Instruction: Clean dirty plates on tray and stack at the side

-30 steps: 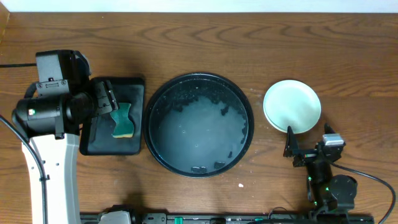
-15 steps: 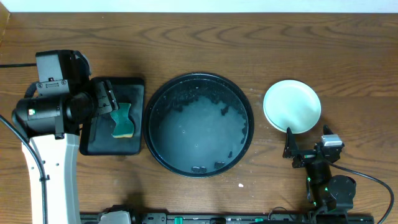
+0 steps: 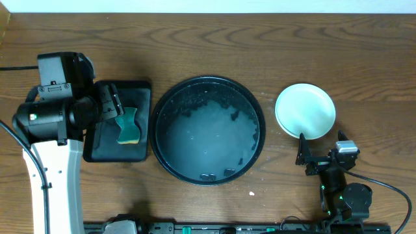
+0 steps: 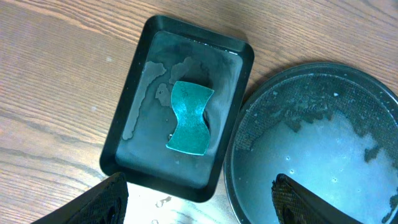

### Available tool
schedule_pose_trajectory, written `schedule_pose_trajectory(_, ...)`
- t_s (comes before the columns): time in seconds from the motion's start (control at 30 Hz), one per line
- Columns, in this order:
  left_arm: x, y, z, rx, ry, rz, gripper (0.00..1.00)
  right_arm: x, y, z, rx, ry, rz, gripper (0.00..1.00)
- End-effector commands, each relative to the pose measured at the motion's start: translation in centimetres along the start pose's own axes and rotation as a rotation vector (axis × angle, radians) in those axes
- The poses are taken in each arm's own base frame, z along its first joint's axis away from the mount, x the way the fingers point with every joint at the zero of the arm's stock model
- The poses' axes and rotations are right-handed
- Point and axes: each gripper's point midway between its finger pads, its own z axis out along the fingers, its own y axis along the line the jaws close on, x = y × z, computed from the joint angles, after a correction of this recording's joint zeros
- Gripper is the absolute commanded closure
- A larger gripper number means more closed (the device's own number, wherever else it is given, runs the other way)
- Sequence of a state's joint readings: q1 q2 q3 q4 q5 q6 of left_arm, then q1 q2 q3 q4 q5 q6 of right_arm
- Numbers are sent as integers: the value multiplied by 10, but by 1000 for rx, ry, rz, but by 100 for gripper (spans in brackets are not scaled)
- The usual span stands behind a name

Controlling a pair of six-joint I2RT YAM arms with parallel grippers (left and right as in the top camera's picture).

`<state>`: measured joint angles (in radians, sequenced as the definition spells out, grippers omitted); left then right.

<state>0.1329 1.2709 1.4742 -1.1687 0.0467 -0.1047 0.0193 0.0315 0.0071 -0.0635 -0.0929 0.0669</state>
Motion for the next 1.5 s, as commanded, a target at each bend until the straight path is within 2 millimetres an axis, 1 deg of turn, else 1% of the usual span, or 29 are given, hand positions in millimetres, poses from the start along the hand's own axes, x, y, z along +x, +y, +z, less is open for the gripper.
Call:
schedule_pose_trajectory(0.0, 1, 1, -3, -5, -6, -8, 25, 0, 1, 0, -2, -1, -6, 1)
schedule_pose_trajectory(0.07, 1, 1, -14, 4, -43, -9, 25, 0, 1, 0, -2, -1, -6, 1)
schedule_pose_trajectory(0.1, -1, -3, -20, 21, -80, -2, 25, 0, 1, 0, -2, -1, -6, 1)
schedule_pose_trajectory(0.17, -8, -8, -25, 42, -156, 16, 25, 0, 1, 0, -2, -1, -6, 1)
schedule_pose_trajectory(0.2, -14, -13, -28, 64, -244, 40, 25, 0, 1, 0, -2, -1, -6, 1)
schedule_pose_trajectory(0.3, -20, -21, -32, 116, -441, 56, 25, 0, 1, 0, -2, -1, -6, 1)
schedule_pose_trajectory(0.37, -19, -25, -33, 148, -560, 62, 25, 0, 1, 0, -2, -1, -6, 1)
schedule_pose_trajectory(0.4, -15, -26, -32, 165, -623, 67, 25, 0, 1, 0, -2, -1, -6, 1)
schedule_pose_trajectory(0.5, 7, -27, -22, 200, -737, 80, 25, 0, 1, 0, -2, -1, -6, 1)
schedule_pose_trajectory(0.57, 20, -26, -14, 211, -772, 91, 25, 0, 1, 0, -2, -1, -6, 1)
schedule_pose_trajectory(0.7, 53, -20, 15, 219, -850, 112, 25, 0, 1, 0, -2, -1, -6, 1)
schedule_pose_trajectory(0.83, 70, -17, 33, 199, -883, 162, 25, 0, 1, 0, -2, -1, -6, 1)
schedule_pose_trajectory(0.87, 77, -15, 41, 190, -886, 182, 25, 0, 1, 0, -2, -1, -6, 1)
schedule_pose_trajectory(1.0, 88, -13, 55, 179, -891, 204, 25, 0, 1, 0, -2, -1, -6, 1)
schedule_pose_trajectory(1.13, 96, -12, 65, 178, -885, 204, 25, 0, 1, 0, -2, -1, -6, 1)
schedule_pose_trajectory(1.37, 107, -10, 81, 176, -865, 206, 25, 0, 1, 0, -2, -1, -6, 1)
schedule_pose_trajectory(1.47, 109, -9, 83, 178, -875, 205, 25, 0, 1, 0, -2, -1, -6, 1)
